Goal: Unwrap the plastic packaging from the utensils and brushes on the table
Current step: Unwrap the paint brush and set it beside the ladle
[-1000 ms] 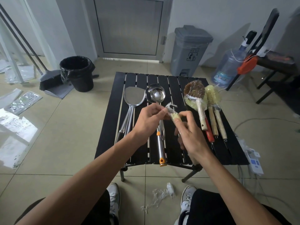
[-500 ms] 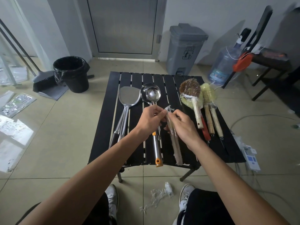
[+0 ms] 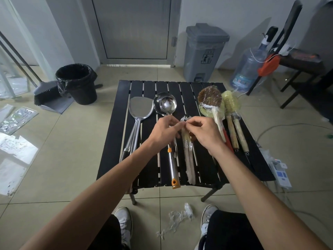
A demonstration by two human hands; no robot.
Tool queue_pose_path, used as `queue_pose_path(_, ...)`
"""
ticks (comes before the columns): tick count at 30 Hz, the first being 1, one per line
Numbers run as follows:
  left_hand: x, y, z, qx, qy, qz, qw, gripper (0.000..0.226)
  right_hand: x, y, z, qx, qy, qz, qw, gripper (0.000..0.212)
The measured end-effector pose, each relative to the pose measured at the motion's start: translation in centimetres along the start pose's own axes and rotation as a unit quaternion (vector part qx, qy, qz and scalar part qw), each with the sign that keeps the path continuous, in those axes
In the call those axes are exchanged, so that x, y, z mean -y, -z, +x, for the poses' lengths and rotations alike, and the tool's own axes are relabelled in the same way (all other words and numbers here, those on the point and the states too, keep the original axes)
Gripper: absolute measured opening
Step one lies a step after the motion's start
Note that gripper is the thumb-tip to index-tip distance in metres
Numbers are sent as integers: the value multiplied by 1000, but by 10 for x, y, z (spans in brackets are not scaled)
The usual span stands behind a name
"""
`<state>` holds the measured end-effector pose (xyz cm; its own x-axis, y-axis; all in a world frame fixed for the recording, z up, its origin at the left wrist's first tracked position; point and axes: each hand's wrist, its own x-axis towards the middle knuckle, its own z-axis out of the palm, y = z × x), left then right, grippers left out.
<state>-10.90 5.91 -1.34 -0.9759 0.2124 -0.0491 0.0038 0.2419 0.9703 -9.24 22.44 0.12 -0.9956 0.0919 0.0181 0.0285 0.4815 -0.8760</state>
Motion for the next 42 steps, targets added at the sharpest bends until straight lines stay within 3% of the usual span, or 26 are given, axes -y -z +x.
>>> queue_pose_path(4, 3, 4, 4, 9, -17, 33, 999, 18, 3, 3, 2, 37, -8, 41, 998, 7)
queue_pose_path(9, 3, 1, 8, 17, -13, 95, 995, 17, 3, 4, 8, 44, -7, 7, 999, 8)
queue_pose_path(17, 2, -8, 5, 1, -18, 98, 995, 18, -2, -7, 15, -16, 7, -83, 996, 17)
queue_pose_path(24, 1, -15, 5, -30, -13, 95, 995, 19, -5, -12, 19, -67, -33, -109, 991, 22)
queue_pose_path(28, -2, -17, 2, -33, -27, 51, 998, 18, -10, -3, 24, -120, -68, -99, 986, 21)
queue_pose_path(36, -10, -14, 3, -40, 20, -125, 991, 16, -8, 10, 24, -80, -16, 9, 997, 20)
queue_pose_path(42, -18, -18, -2, -46, 6, -182, 982, 11, -3, 1, 12, -81, 8, 99, 992, 16)
